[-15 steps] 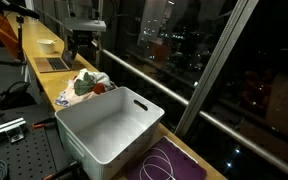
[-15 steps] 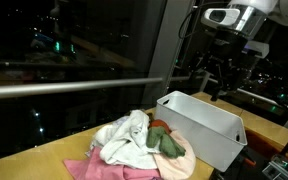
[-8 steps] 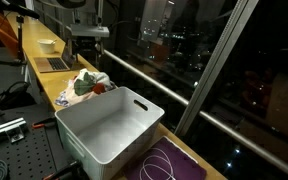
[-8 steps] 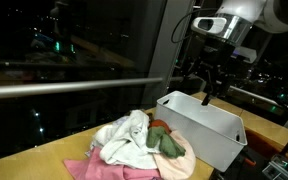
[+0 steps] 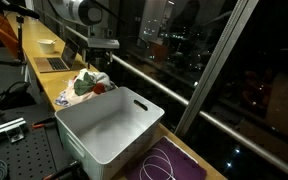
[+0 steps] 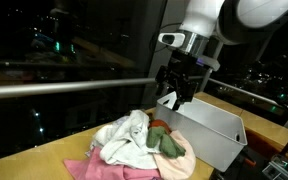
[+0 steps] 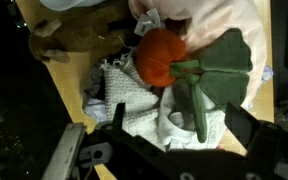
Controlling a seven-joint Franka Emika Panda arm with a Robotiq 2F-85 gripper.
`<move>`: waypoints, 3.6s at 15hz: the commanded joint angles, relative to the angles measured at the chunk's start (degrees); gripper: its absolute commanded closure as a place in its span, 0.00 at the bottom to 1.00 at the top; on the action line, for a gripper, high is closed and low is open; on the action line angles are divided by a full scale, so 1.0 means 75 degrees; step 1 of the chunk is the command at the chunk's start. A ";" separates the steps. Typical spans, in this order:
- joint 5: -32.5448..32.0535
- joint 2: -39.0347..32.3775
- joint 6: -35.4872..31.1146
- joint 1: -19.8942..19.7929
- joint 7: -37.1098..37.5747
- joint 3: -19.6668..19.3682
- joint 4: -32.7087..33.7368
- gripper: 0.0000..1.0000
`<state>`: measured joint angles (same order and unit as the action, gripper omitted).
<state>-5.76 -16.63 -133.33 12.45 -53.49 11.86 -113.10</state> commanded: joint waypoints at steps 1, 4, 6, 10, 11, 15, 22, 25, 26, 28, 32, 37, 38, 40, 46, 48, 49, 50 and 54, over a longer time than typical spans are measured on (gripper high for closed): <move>-0.0176 -0.0756 0.0598 0.0008 0.0248 0.0118 0.0801 0.00; -0.0143 -0.1128 0.0869 0.0041 0.0445 0.0157 0.0890 0.00; -0.0144 -0.1377 0.0966 0.0073 0.0588 0.0193 0.1057 0.00; -0.0118 -0.1773 0.1192 0.0234 0.0743 0.0381 0.1691 0.00; -0.0128 -0.1868 0.1225 0.0262 0.0746 0.0414 0.1858 0.00; -0.0056 -0.2308 0.1514 0.0305 0.0717 0.0453 0.2580 0.00; 0.0065 -0.3096 0.1968 0.0321 0.0756 0.0485 0.3299 0.00; 0.0063 -0.3377 0.2171 0.0337 0.0748 0.0486 0.3560 0.00; 0.0073 -0.3442 0.2187 0.0319 0.0737 0.0485 0.3596 0.00; 0.0077 -0.3558 0.2265 0.0298 0.0729 0.0479 0.3702 0.00; 0.0102 -0.3648 0.2289 0.0134 0.0648 0.0442 0.3762 0.03; 0.0178 -0.3554 0.2087 -0.0167 0.0602 0.0447 0.3585 0.47; 0.0189 -0.3532 0.2073 -0.0214 0.0601 0.0448 0.3550 0.55; 0.0212 -0.3492 0.2053 -0.0303 0.0598 0.0445 0.3484 0.69; 0.0207 -0.3299 0.1939 -0.0462 0.0608 0.0425 0.3154 1.00; 0.0256 -0.2998 0.1920 -0.0577 0.0576 0.0455 0.2870 0.99; 0.0331 -0.2738 0.1899 -0.0669 0.0530 0.0504 0.2640 0.97; 0.0434 -0.2421 0.1870 -0.0776 0.0479 0.0560 0.2370 0.97; 0.1267 -0.0958 0.1733 -0.1295 0.0071 0.0714 0.1343 0.97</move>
<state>-0.77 -33.85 -118.45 6.24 -50.05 15.78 -94.65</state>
